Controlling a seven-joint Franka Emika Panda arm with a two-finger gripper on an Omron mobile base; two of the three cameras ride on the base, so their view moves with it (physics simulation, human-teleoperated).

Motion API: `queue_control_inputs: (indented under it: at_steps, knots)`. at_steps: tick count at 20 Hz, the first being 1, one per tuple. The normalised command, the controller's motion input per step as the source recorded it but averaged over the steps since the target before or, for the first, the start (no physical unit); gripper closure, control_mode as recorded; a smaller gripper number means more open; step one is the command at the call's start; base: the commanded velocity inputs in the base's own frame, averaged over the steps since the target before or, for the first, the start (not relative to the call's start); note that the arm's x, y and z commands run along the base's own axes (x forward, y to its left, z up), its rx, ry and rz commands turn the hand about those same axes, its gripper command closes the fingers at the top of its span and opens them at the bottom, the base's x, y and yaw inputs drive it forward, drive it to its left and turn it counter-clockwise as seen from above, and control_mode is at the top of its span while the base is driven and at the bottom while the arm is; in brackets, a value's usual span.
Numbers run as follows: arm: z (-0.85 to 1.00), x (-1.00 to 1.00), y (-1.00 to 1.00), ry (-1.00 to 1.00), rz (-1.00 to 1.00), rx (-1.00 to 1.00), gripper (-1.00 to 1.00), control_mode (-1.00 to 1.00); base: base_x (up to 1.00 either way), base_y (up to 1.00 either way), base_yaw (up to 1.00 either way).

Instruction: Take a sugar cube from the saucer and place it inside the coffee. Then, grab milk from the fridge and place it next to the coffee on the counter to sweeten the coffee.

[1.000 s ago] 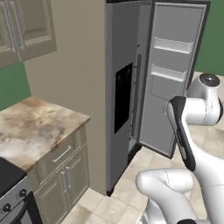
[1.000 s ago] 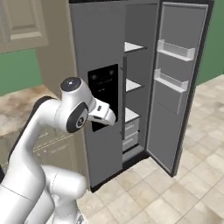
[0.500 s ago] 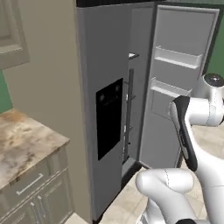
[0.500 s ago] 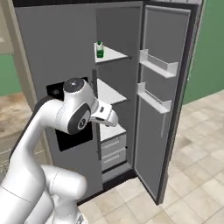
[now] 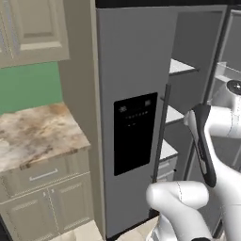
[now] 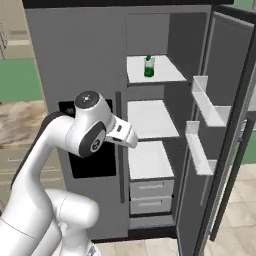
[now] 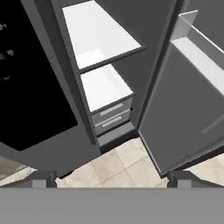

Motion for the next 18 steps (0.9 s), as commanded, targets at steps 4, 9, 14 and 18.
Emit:
queue_control_inputs:
  at_steps: [4,9,14,18]
  knots:
    - [0.00,0.00,0.00,0.00,0.00,0.00,-1.00,1.00,0.27,-0.76,0.56]
    - [0.00,0.00,0.00,0.00,0.00,0.00,-1.00,1.00,0.16,-0.67,0.29]
    - [0.00,0.00,0.00,0.00,0.00,0.00,-1.00,1.00,0.26,-0.08,0.04]
    - [0.00,0.00,0.00,0.00,0.00,0.00,-1.00,1.00,0.28,-0.02,0.00]
